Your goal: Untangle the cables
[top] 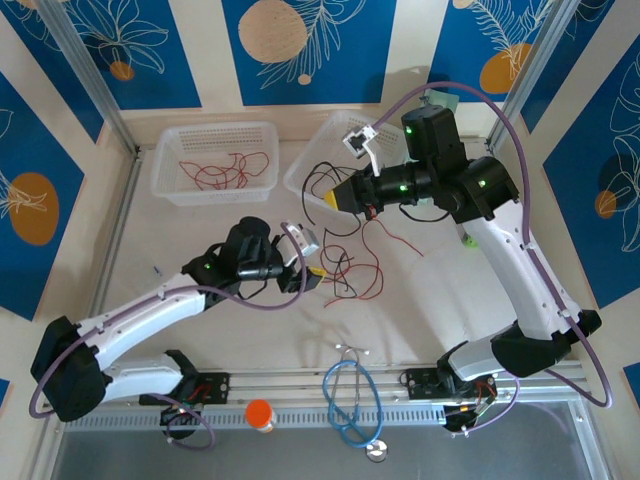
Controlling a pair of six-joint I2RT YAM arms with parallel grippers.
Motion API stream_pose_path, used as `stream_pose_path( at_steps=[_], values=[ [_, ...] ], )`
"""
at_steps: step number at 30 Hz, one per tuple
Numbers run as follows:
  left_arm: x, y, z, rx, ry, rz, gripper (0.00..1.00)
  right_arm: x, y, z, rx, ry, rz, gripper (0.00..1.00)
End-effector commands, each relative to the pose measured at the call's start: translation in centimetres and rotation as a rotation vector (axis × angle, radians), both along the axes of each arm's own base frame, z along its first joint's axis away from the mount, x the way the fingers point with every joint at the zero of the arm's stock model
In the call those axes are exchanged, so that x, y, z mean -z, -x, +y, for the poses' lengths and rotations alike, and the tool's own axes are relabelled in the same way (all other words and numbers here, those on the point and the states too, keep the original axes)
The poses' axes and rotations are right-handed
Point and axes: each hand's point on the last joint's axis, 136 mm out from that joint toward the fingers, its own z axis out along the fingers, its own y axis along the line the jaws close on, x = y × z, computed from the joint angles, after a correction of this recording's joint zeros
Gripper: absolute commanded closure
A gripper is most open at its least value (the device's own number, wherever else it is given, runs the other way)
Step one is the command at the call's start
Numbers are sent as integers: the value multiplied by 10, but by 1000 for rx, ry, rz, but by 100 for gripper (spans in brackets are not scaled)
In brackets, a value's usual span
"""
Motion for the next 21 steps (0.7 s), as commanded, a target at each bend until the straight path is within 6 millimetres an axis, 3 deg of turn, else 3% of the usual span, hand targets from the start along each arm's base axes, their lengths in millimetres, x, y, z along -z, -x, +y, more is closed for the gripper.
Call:
stream_pose_path(
  at_steps=[1, 9, 16, 21],
  values=[
    [-8, 18, 4, 46, 45, 37, 33, 0, -4, 4, -3, -19, 28, 100],
    [1, 32, -14, 63, 85, 136, 29, 0, -9, 6, 28, -28, 52, 100],
    [19, 2, -13, -81, 53, 52, 32, -1, -5, 7, 20, -31, 55, 100],
    [19, -13, -11, -127, 32, -8, 36, -3, -2, 4, 23, -32, 47, 100]
  ],
)
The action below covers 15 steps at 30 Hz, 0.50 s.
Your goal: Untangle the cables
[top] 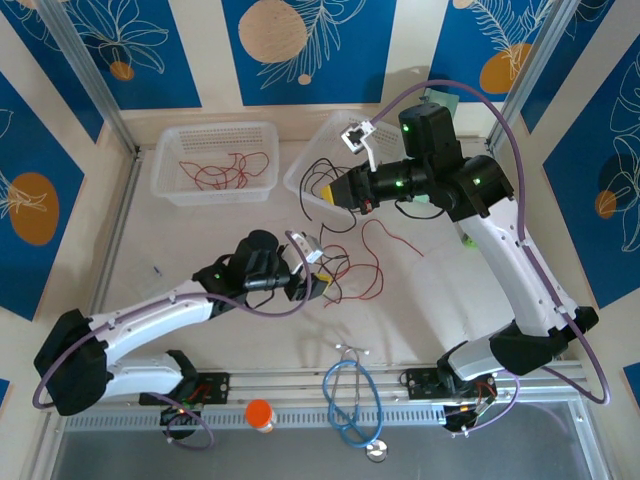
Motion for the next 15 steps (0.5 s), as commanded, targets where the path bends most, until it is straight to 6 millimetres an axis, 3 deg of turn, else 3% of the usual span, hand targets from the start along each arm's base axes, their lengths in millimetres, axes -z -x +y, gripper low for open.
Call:
stream_pose_path(
  at_steps=[1, 8, 13, 15],
  values=[
    [-8, -15, -1, -42, 4, -72, 37, -2, 7, -1, -8, -12, 3, 100],
    [-3, -22, -7, -36, -16, -75, 44, -1, 9, -3, -8, -12, 4, 100],
    [6, -25, -11, -29, -27, -58, 52, -1, 10, -3, -7, -10, 3, 100],
    [6, -26, -11, -33, -26, -59, 60, -2, 11, -4, -6, -11, 2, 100]
  ],
)
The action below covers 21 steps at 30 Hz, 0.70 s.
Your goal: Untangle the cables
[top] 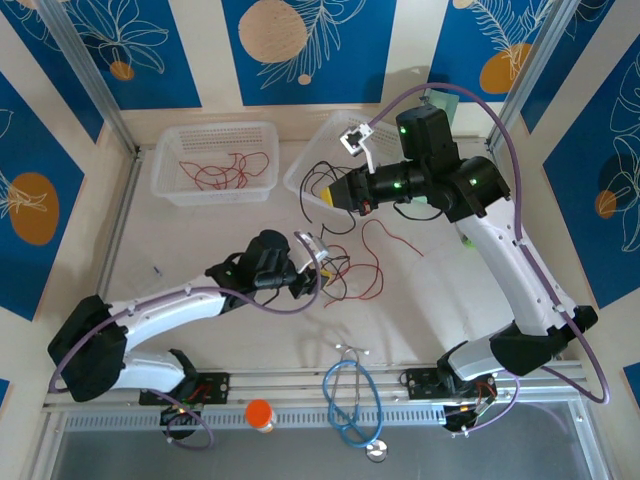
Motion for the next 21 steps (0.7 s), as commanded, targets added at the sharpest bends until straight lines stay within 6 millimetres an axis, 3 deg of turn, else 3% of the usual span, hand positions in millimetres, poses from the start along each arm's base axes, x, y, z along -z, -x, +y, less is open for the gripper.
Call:
stream_pose_path(
  at_steps=[1, 4, 5, 6, 11, 21],
  values=[
    [-22, -12, -6, -13, 45, -59, 67, -9, 12, -5, -8, -18, -17, 100],
    [-23, -14, -5, -25, 43, -66, 79, -11, 14, -7, -3, -19, -23, 100],
    [-23, -15, -4, -28, 42, -68, 86, -11, 13, -8, 1, -19, -24, 100],
    [-23, -16, -3, -36, 41, -69, 99, -11, 13, -9, 7, -17, -27, 100],
    [-11, -16, 3, -69, 33, -49, 100, -18, 9, -20, 64, -8, -59, 100],
    [44, -2, 26, -148, 3, 66, 100, -59, 1, -48, 168, -32, -151, 100]
  ],
)
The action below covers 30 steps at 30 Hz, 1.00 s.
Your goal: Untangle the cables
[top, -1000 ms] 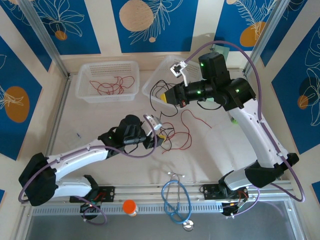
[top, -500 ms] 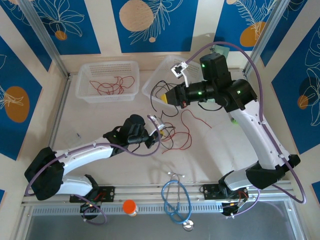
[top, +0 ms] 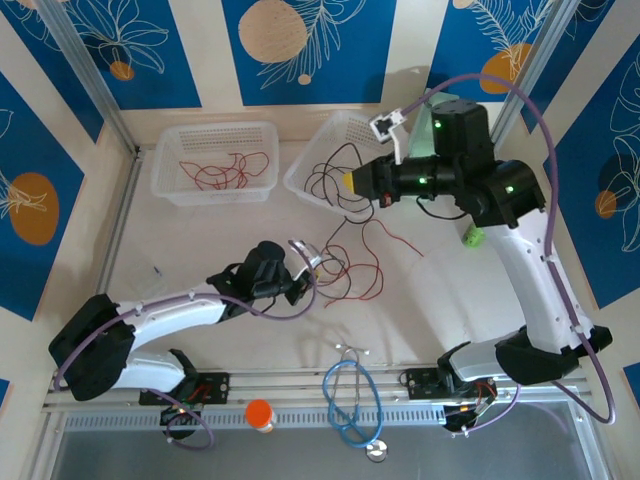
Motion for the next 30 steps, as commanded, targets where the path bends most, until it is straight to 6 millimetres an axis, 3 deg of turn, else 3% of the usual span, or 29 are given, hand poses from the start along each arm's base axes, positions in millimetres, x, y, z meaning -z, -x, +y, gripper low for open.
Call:
stream_pose_path(
  at_steps=[1, 8, 11, 14, 17, 25, 30],
  values=[
    [5, -1, 6, -49, 29, 23, 100, -21, 5, -9, 19, -18, -39, 100],
    [13, 3, 12, -80, 51, 52, 100, -35, -12, -11, 51, -45, -57, 100],
    [10, 4, 13, -88, 68, 58, 100, -32, -31, -8, 66, -46, -51, 100],
    [2, 5, 12, -91, 94, 58, 100, -19, -62, -4, 103, -22, -45, 100],
    [-4, 5, 13, -98, 113, 54, 100, 5, -106, 1, 155, 17, -38, 100],
    [-14, 4, 14, -128, 150, 67, 100, 105, -235, 20, 264, 137, 58, 100],
    [-39, 4, 18, -144, 180, 43, 100, 176, -286, 25, 318, 222, 143, 100]
  ],
)
